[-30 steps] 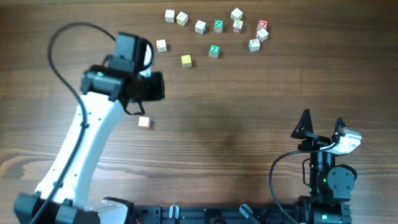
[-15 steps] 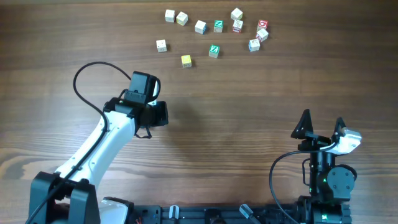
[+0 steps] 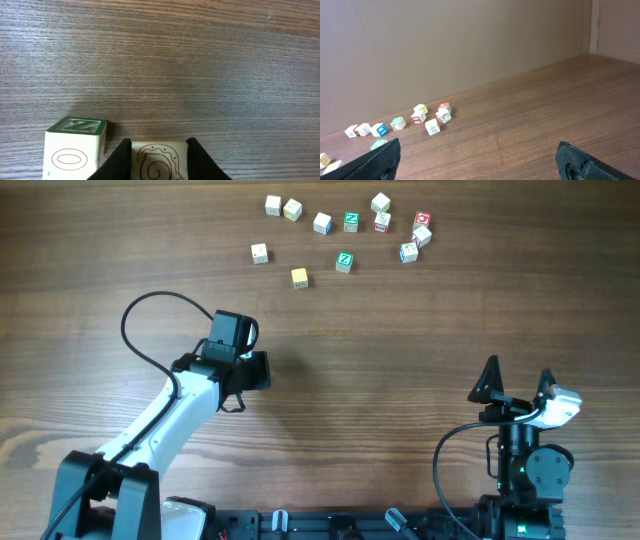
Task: Form a horizontal line
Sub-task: 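Grasp the second block and carry it beside the first block, then lower the block next to the first one and release it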
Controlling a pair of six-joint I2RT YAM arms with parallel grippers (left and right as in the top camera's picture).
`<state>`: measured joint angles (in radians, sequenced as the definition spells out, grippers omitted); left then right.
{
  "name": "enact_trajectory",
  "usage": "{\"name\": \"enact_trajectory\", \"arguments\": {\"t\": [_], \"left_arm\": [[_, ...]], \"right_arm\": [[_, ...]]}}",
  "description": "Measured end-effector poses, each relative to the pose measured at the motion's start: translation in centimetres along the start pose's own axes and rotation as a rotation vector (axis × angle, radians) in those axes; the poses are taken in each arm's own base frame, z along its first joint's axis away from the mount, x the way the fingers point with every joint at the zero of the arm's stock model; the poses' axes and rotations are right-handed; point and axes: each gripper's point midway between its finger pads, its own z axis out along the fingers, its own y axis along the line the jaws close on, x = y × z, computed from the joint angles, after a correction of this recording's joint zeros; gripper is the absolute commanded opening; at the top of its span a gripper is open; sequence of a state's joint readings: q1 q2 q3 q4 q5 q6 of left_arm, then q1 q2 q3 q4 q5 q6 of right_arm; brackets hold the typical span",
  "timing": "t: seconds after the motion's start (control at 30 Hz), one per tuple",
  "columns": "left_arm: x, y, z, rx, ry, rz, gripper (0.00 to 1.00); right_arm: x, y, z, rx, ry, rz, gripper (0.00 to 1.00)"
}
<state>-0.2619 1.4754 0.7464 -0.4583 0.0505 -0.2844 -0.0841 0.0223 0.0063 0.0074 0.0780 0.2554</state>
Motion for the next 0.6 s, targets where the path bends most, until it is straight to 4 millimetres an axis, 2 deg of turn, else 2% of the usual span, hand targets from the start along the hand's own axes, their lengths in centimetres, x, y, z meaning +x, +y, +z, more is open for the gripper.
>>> {"name": "enact_trajectory", "arguments": {"t": [0.37,0.6], "left_arm": [[-0.7,-0.3,0.0,0.011,-0.029,-0.002,0.28],[0.3,0.2,1.4,-0.009,0.023,-0.008,0.34]], "right_arm": [[0.0,0.0,0.0,0.0,0.0,0.0,1.0],[0.0,0.0,0.0,0.0,0.0,0.0,1.0]]}}
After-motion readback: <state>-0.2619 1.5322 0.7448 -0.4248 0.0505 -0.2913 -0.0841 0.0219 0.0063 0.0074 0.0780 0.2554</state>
